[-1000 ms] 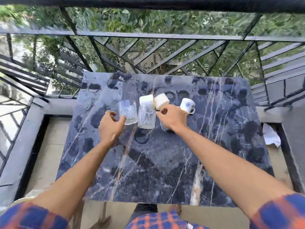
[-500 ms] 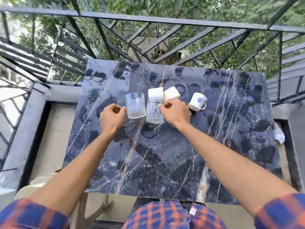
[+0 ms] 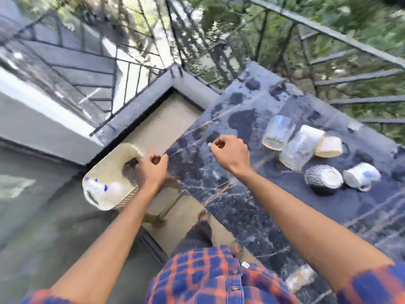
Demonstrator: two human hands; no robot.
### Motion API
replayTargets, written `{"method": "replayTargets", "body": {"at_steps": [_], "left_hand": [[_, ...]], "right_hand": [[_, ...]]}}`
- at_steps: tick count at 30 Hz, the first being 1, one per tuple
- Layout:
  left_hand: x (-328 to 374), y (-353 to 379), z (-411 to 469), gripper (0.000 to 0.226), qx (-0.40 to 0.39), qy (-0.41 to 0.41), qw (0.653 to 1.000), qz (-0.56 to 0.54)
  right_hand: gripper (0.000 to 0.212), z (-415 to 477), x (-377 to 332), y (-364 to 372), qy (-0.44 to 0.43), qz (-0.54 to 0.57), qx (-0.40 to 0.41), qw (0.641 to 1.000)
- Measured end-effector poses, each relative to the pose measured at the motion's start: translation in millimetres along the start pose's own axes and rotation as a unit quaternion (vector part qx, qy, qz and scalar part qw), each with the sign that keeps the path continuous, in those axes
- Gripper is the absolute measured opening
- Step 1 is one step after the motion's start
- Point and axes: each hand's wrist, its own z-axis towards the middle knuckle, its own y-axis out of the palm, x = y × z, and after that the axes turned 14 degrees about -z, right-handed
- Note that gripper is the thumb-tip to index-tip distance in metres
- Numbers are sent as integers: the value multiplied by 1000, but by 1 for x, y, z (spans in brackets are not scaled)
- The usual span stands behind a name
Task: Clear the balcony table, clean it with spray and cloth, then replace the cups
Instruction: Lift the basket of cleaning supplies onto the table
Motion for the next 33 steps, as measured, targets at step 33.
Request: {"method": "replayTargets", "body": {"at_steps": [33], "left_hand": [[-290,-177,166,46,117,-324,930,-130]], "right_hand": [[31,117,-237,296,-128,-229,-251,932]]}}
